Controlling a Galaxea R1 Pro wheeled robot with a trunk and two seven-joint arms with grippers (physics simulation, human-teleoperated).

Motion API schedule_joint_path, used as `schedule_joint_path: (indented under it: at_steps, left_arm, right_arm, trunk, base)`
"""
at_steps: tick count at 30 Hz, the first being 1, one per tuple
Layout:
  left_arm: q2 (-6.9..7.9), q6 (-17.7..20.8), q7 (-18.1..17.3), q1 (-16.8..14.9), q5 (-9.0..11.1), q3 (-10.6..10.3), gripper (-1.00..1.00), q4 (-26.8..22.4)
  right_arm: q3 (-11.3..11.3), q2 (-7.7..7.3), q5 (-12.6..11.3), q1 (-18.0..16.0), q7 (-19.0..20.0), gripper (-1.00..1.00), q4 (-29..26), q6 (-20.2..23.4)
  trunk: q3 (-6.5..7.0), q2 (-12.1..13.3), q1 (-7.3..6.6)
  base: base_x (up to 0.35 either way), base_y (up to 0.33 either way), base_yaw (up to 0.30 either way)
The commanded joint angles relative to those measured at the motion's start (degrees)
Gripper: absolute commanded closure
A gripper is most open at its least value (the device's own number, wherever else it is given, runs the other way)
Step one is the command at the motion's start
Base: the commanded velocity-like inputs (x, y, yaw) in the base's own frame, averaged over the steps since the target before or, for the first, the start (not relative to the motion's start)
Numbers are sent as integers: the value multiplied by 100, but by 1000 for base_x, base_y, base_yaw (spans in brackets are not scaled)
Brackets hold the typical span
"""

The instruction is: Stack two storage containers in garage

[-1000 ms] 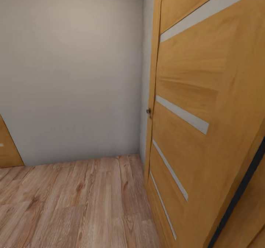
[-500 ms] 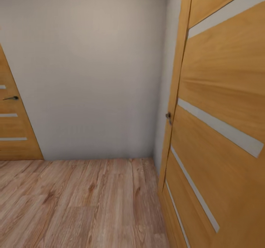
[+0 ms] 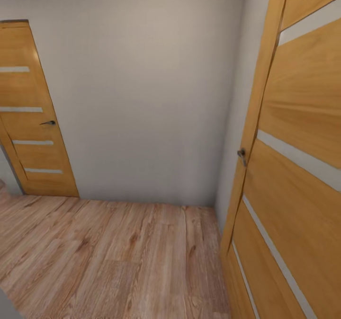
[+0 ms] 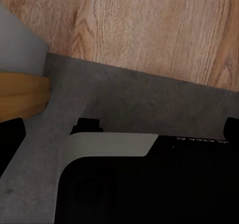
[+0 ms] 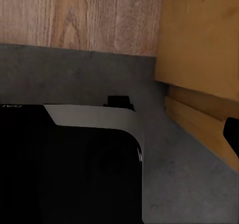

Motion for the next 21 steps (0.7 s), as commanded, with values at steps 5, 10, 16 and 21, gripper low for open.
schedule_joint_path:
  at_steps: [5,10,16,21]
  left_arm:
    - [1,-19,-35,-6,57,-6,-100,9]
    - [-3,-12,-35,-6,51,-6,-100,9]
    - [-3,-11,-43,-6,40,-9,-100,9]
    - [-6,-11,-40,-6,40,-9,-100,9]
  right_arm:
    - [49,3,-58,-5,9,-100,14,-27]
    - [49,3,-68,-5,18,-100,14,-28]
    - [49,3,-68,-5,24,-100,14,-28]
    - [49,3,-68,-5,24,-100,14,-27]
  trunk:
    - [-7,-4,0]
    - [-7,-4,0]
    - [-7,-4,0]
    - [-7,-4,0]
  base:
    - [1,0,163]
    - [63,0,15]
    - [290,0,1]
    - [320,0,0]
